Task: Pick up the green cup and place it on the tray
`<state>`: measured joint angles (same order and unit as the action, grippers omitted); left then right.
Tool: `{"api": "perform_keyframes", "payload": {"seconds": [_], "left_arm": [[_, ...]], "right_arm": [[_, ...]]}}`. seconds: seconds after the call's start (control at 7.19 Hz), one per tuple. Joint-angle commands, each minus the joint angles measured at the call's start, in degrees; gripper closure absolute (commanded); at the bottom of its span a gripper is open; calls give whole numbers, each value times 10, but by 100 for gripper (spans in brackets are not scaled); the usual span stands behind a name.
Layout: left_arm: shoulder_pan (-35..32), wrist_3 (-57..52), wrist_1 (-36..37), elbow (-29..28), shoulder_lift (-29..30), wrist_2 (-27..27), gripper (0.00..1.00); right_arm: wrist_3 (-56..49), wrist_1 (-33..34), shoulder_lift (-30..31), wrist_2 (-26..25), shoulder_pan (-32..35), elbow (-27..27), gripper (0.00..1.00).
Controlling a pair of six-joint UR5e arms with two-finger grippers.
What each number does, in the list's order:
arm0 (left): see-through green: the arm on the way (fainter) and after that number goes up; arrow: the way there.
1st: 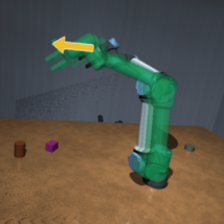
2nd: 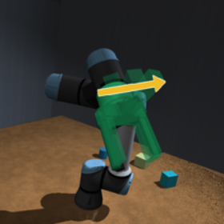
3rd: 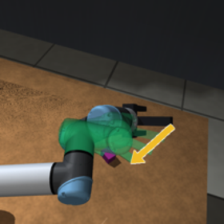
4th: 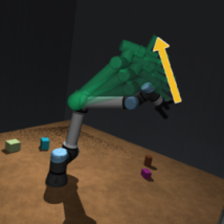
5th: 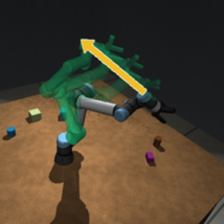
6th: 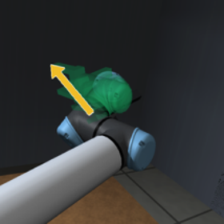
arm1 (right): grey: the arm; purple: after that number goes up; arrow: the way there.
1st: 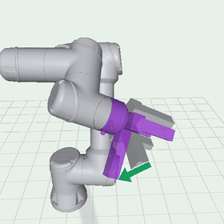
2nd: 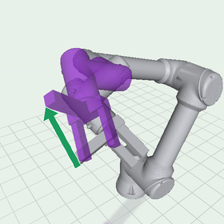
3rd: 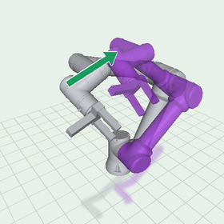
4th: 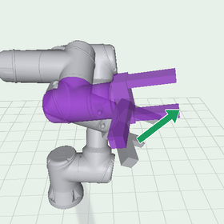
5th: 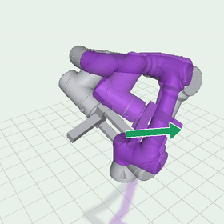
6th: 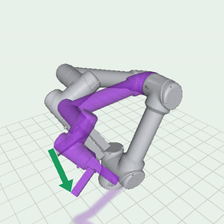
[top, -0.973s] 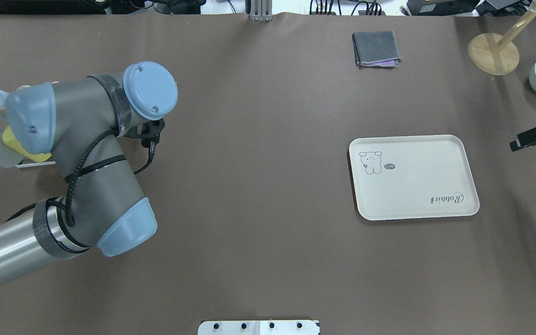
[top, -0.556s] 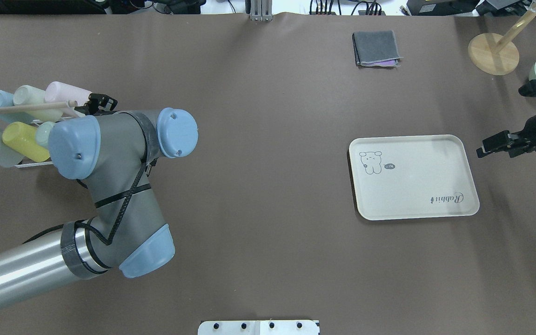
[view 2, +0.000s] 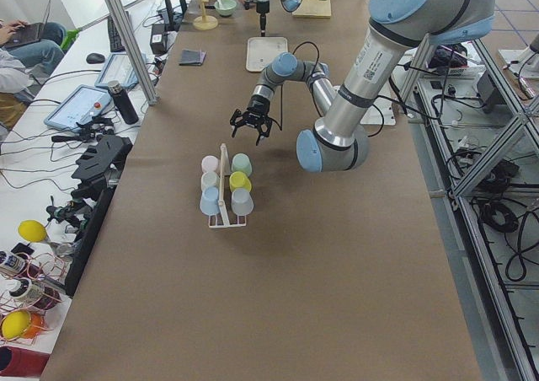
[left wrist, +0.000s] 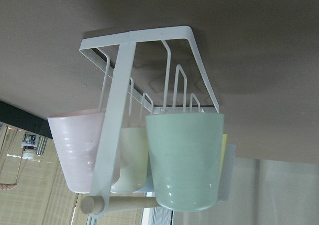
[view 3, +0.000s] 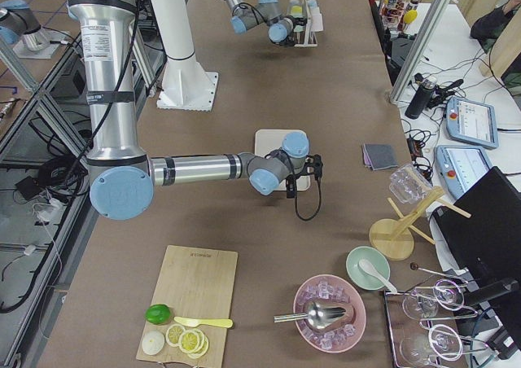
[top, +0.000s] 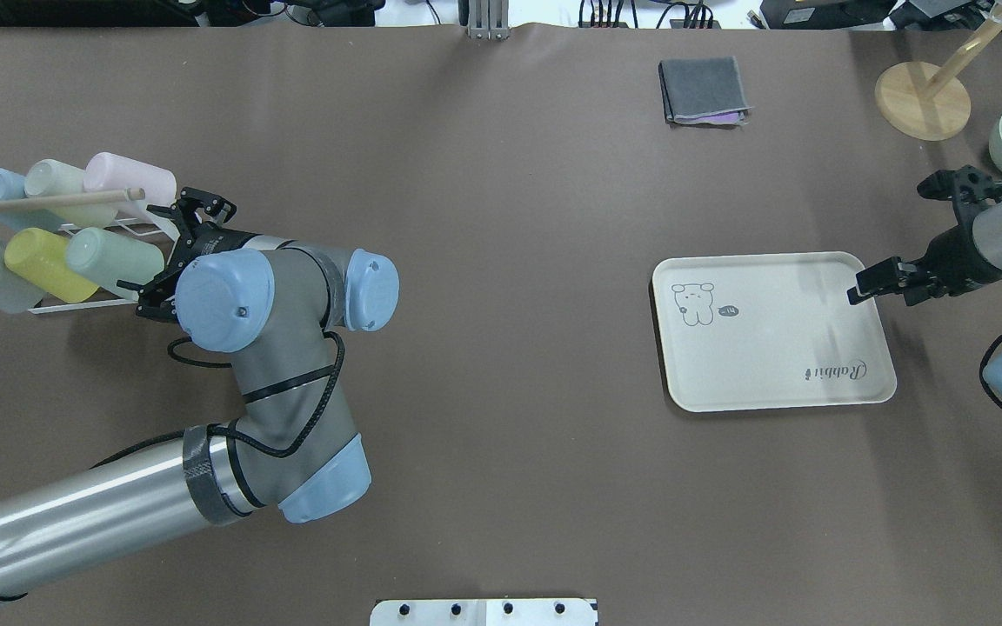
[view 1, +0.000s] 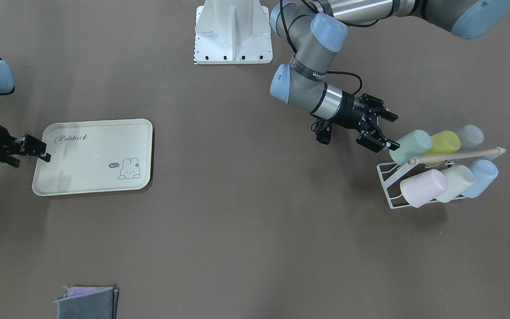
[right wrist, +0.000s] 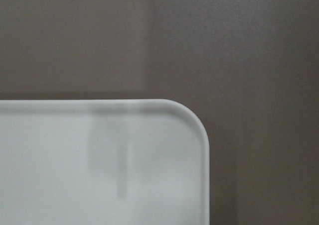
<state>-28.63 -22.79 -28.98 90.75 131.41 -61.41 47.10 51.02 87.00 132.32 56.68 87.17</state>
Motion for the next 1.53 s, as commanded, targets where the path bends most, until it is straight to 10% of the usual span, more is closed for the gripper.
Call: {"api": "perform_keyframes", "payload": {"seconds": [0.0, 1.39], "left_arm": [[2, 26, 5, -38, 2, 12, 4], [7, 28, -14, -91, -29, 109, 7]], "right_arm": [[7, -1, -2, -16, -27, -3, 2], [2, 5, 7, -15, -23, -5, 50]]}}
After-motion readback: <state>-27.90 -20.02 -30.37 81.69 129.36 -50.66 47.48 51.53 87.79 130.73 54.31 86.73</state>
